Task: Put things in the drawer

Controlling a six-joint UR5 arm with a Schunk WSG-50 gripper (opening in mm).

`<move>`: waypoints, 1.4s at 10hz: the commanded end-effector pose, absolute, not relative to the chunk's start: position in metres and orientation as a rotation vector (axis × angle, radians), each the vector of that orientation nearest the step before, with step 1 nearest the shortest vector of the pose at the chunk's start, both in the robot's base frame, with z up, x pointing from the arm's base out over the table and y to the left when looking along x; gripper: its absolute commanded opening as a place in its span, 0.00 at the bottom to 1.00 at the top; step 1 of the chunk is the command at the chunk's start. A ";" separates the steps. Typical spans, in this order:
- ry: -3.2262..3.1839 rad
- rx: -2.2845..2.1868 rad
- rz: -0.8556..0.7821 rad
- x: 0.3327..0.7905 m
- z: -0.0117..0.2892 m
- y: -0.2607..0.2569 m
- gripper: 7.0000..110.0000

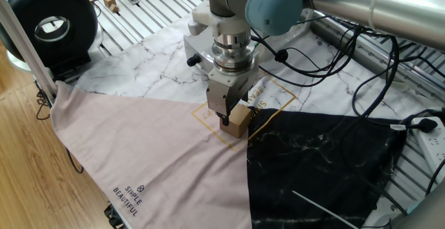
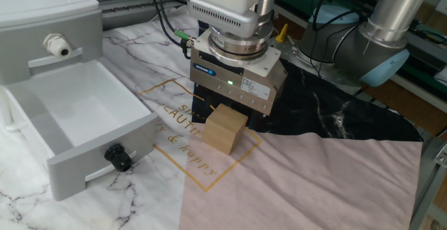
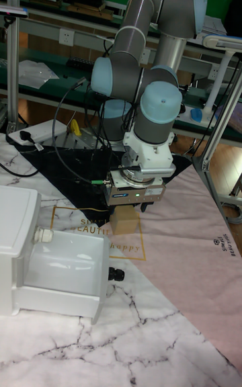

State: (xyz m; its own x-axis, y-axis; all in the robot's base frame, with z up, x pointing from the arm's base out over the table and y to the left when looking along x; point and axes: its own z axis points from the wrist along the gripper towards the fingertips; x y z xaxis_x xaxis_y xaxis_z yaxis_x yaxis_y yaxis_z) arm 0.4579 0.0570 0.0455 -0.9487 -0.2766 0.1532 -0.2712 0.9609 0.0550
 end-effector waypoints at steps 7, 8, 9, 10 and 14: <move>-2.980 0.408 -0.086 0.462 0.023 0.056 0.57; -2.982 0.406 -0.086 0.462 0.024 0.056 0.57; -2.986 0.400 -0.092 0.463 0.024 0.057 0.57; -2.991 0.398 -0.089 0.464 0.025 0.057 0.57; -2.996 0.381 -0.066 0.464 0.021 0.061 0.57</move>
State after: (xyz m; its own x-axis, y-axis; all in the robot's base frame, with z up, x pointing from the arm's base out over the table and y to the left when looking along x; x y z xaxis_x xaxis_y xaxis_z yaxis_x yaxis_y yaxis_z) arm 0.4632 0.0573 0.0215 -0.9572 -0.2642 0.1181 -0.2591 0.9642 0.0569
